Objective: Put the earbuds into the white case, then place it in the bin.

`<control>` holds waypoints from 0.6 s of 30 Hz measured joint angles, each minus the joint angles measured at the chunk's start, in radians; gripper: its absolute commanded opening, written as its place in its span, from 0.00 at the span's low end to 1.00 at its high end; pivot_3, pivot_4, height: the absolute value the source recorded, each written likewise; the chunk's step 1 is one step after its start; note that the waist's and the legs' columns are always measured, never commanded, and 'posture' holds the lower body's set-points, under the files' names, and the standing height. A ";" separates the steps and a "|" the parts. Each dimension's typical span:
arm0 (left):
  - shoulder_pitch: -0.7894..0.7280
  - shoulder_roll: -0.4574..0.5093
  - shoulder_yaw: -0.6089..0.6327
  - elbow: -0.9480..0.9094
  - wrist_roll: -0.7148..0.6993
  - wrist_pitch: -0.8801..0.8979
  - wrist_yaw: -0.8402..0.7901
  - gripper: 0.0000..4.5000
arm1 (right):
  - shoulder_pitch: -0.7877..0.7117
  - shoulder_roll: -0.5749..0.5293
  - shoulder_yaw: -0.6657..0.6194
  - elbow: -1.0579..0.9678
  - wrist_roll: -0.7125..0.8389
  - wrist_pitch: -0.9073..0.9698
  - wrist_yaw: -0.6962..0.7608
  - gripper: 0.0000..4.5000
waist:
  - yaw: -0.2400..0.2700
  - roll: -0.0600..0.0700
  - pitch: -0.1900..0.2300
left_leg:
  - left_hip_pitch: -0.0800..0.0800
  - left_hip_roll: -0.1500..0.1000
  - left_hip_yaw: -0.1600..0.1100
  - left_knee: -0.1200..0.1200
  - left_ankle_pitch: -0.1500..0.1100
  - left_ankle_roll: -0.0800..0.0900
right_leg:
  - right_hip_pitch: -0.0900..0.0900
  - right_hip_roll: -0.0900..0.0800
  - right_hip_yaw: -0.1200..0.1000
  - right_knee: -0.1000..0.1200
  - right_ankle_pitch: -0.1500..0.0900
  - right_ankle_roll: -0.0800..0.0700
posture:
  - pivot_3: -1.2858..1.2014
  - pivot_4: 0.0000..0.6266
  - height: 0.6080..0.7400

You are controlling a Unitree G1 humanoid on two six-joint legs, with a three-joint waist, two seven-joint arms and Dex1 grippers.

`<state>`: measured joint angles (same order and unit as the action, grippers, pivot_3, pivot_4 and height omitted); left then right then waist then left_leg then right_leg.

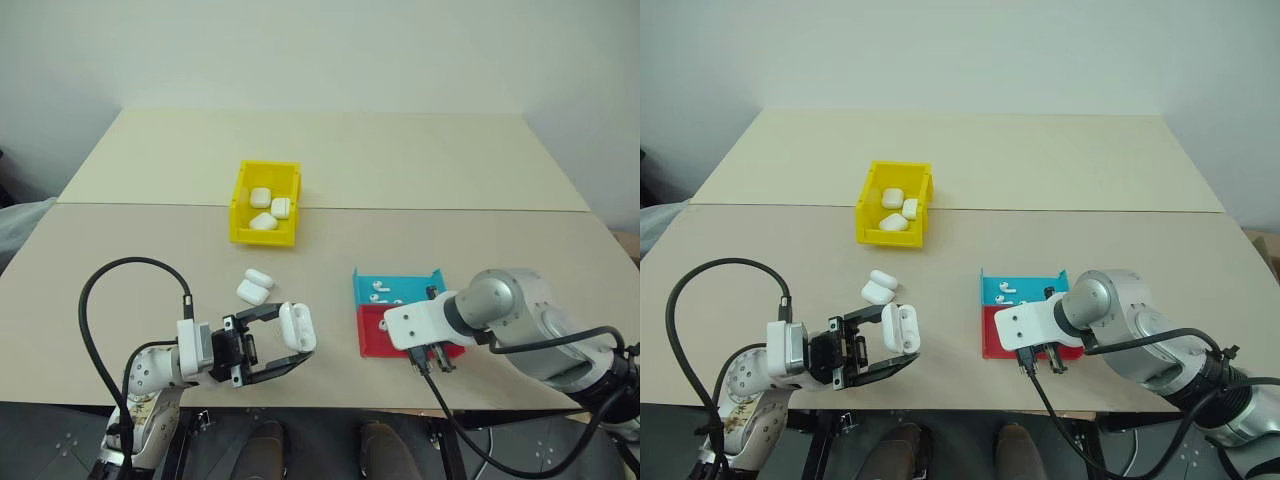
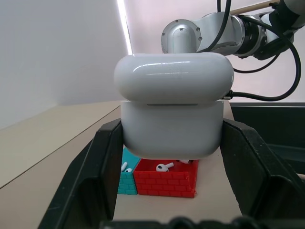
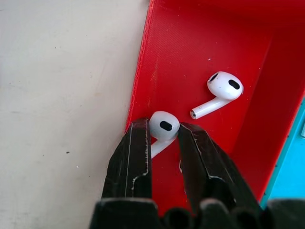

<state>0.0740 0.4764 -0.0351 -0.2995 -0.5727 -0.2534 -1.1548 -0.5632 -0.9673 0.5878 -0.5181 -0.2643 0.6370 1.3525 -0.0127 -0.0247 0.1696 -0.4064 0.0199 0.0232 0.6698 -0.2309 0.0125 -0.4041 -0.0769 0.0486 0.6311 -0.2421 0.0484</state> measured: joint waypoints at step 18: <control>-0.041 -0.015 -0.003 -0.010 -0.013 0.036 0.035 0.62 | 0.026 -0.002 -0.100 -0.036 0.072 0.043 0.010 0.19 | 0.002 0.000 0.000 | -0.001 0.000 -0.001 0.000 0.000 0.000 | 0.000 0.000 0.000 0.000 0.000 0.000 | 0.52 0.24 1.00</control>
<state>0.0328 0.4617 -0.0379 -0.3099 -0.5856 -0.2170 -1.1194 -0.5377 -0.9690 0.4877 -0.5537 -0.1926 0.6796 1.3624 -0.0106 -0.0247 0.1697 -0.4070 0.0196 0.0221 0.6700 -0.2309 0.0125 -0.4041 -0.0770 0.0484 0.6314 -0.2420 0.0485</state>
